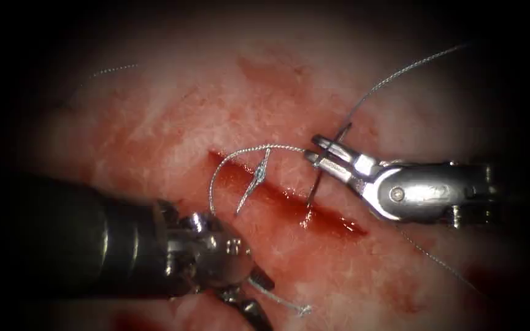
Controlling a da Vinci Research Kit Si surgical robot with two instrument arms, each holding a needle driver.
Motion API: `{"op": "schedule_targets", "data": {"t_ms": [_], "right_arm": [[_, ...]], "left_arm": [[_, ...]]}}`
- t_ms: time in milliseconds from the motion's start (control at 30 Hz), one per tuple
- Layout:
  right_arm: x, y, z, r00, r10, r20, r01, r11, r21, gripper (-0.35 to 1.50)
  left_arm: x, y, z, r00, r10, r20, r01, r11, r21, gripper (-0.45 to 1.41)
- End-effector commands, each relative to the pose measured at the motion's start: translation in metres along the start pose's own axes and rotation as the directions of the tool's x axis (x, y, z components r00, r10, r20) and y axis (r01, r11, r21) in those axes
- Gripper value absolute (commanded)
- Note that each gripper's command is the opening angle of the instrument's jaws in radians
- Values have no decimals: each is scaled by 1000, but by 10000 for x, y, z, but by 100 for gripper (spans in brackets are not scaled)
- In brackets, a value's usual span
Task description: Wound Closure
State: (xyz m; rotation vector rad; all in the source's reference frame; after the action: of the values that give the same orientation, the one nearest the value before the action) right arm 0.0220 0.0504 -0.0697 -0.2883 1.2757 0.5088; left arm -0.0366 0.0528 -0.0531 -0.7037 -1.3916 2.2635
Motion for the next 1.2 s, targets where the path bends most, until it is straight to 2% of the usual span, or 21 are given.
{"op": "schedule_targets", "data": {"t_ms": [33,300,767,1200], "right_arm": [[-3,-8,6,1000,18,-2,-18,1000,2,-35],[-3,-7,7,995,95,-4,-95,995,-2,-35],[6,6,3,991,131,-7,-131,991,-8,-35],[-2,3,5,967,256,-3,-256,967,7,-35]], "left_arm": [[0,-3,9,1000,1,3,-1,1000,-1,56],[6,-9,10,1000,2,-18,-2,1000,-12,53],[-9,-34,14,1000,22,-15,-22,1000,13,53],[-9,-40,11,1000,23,-18,-23,1000,18,53]]}}
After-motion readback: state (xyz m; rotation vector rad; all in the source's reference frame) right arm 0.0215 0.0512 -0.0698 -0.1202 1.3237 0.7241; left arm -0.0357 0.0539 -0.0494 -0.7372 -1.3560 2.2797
